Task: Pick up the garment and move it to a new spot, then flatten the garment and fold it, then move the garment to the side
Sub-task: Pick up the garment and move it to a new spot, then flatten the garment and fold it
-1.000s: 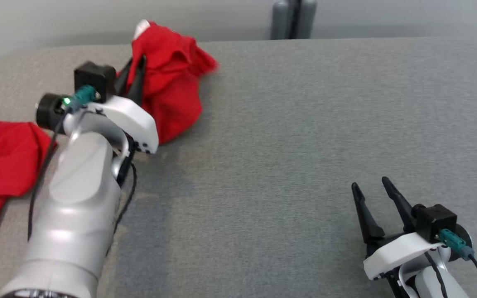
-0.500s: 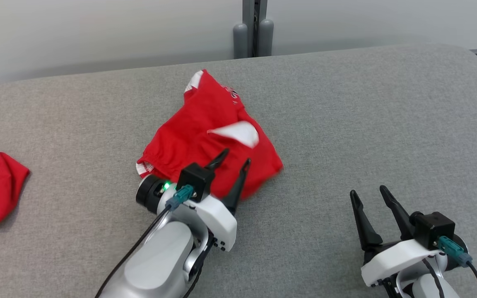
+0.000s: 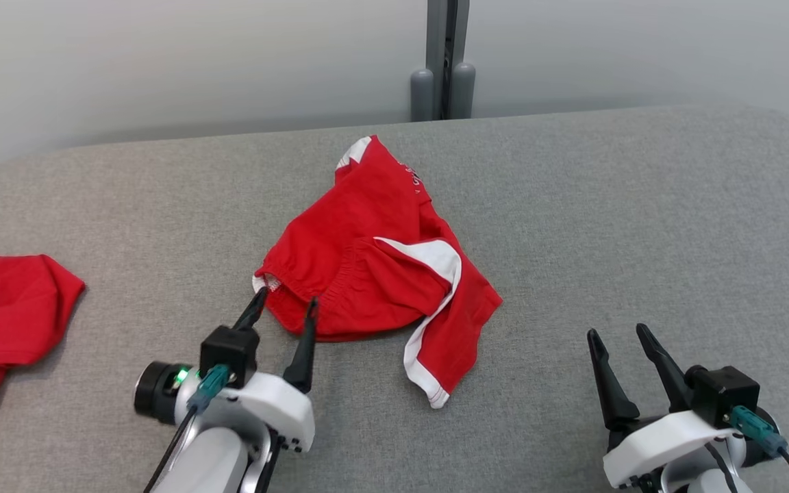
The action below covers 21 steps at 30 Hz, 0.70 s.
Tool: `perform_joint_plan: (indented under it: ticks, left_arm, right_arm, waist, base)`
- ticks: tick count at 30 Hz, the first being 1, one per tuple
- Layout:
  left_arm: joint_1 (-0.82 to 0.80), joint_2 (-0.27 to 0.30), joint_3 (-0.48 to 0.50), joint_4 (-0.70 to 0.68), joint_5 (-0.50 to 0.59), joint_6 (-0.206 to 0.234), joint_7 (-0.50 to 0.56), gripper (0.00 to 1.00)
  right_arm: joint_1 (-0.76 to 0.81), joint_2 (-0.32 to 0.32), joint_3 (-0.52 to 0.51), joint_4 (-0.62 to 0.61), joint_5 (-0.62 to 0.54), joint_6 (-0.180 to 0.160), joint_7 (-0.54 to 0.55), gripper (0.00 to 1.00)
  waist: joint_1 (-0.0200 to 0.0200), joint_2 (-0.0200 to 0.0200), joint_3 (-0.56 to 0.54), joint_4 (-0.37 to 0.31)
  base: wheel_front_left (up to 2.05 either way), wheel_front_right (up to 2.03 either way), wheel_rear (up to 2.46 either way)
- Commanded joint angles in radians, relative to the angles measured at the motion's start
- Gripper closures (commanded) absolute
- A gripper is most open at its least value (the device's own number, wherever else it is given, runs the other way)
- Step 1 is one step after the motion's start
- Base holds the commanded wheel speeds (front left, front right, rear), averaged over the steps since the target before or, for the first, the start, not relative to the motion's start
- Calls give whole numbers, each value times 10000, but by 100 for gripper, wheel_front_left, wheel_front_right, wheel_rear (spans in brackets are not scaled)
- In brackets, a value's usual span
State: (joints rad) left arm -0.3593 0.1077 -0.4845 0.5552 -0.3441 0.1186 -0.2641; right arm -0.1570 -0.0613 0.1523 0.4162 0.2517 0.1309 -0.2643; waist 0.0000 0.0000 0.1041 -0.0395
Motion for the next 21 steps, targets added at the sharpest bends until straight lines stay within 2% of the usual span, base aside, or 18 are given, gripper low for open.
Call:
perform_joint_plan:
  ticks: [1, 5, 21]
  left_arm:
    - [252, 41, 245, -147, 133, 47, -5, 0]
    - [1001, 151, 1108, -630, 570, 168, -4, 0]
    - [3999, -143, 3535, -1911, 1821, -303, -6, 0]
  right_arm:
    - [112, -42, -38, 14, -16, -3, -2, 0]
    - [266, -96, 14, 15, -63, -3, -2, 0]
    - [987, -49, 227, 48, -134, -3, -1, 0]
  waist:
    - [0, 0, -124, 93]
    - [0, 0, -338, 196]
    - [0, 0, -1342, 335]
  base:
    - [0, 0, 0]
    - [0, 0, 0]
    - [0, 0, 0]
